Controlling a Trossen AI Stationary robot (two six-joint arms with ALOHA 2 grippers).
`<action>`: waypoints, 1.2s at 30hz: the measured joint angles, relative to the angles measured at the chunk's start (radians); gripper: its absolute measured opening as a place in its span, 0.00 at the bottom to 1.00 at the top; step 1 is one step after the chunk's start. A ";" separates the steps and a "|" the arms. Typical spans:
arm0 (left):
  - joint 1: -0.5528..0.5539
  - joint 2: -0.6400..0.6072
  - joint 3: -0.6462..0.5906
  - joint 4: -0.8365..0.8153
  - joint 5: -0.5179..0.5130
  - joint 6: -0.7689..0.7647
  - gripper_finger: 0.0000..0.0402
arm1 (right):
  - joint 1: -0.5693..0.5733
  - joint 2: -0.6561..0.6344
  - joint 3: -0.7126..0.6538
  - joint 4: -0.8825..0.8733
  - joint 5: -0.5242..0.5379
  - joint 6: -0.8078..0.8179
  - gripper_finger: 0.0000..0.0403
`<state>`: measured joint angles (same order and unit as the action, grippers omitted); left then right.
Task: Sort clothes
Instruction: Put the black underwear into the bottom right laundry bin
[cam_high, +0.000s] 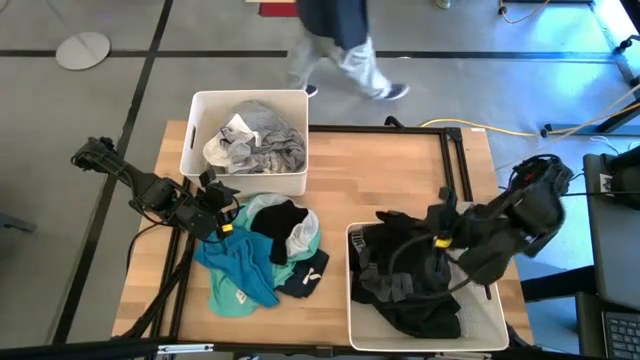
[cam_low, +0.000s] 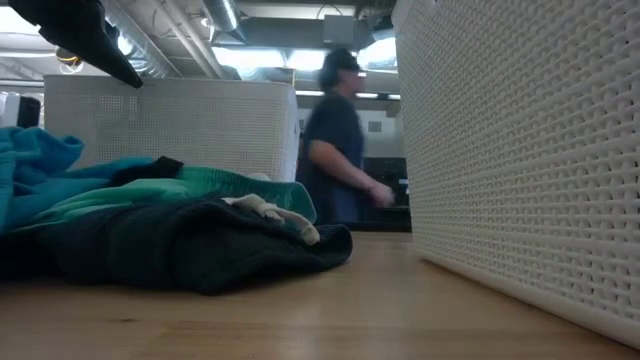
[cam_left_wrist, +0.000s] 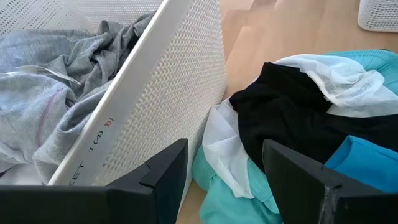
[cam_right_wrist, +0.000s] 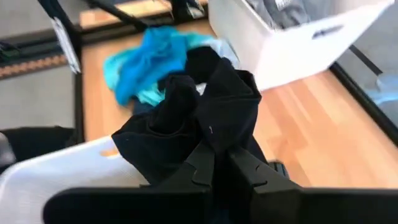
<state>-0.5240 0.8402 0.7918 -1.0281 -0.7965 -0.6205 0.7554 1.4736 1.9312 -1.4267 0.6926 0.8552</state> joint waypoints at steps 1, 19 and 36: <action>0.000 0.000 0.000 0.000 0.000 0.000 0.49 | 0.006 0.001 -0.028 -0.001 0.005 0.024 0.05; 0.000 0.000 0.000 0.000 0.000 -0.012 0.49 | -0.017 0.001 -0.697 0.277 -0.052 0.347 0.05; 0.000 0.000 0.000 0.000 0.000 -0.009 0.49 | -0.226 -0.007 -0.853 0.494 -0.620 0.346 0.46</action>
<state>-0.5240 0.8404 0.7921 -1.0281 -0.7967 -0.6299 0.5292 1.4666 1.0787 -0.9329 0.0721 1.2011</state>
